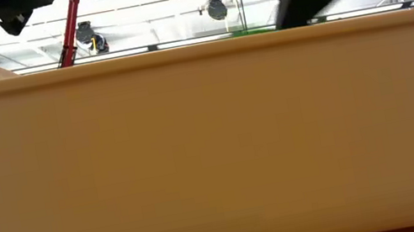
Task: Pick and place rubber bands into bin
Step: Put the green rubber band into the bin, then put the purple rubber band into the bin
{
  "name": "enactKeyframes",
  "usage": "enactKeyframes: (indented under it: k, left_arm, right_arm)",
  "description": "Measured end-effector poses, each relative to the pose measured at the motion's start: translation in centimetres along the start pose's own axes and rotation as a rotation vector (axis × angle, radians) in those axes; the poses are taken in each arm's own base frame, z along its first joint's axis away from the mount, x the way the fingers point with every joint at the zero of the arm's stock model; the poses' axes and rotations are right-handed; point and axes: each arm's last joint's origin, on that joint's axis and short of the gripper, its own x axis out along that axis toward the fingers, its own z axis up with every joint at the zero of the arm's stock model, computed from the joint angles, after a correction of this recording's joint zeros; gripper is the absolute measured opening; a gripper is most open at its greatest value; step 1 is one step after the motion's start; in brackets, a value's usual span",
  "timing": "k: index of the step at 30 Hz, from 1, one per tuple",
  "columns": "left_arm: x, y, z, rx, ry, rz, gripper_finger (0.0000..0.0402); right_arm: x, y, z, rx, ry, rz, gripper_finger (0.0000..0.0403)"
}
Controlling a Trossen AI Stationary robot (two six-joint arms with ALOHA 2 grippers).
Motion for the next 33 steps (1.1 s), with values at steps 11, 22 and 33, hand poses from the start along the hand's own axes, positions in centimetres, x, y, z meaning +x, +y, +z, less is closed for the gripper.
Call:
enactKeyframes:
  k: [11,22,33]
  left_arm:
    - [0.0,0.0,0.0,-0.002,0.000,0.000,0.0184]
    - [0.0,0.0,0.0,-0.007,-0.002,0.000,0.0184]
    - [0.0,-0.1,0.2,-0.063,-0.016,-0.004,0.0184]
  right_arm:
    - [0.8,0.5,-0.5,-0.006,0.018,0.001,0.0001]
    - [0.7,0.5,-0.4,-0.016,0.008,0.005,0.0072]
    - [-5.3,-1.9,2.3,0.004,-0.146,0.018,0.0173]
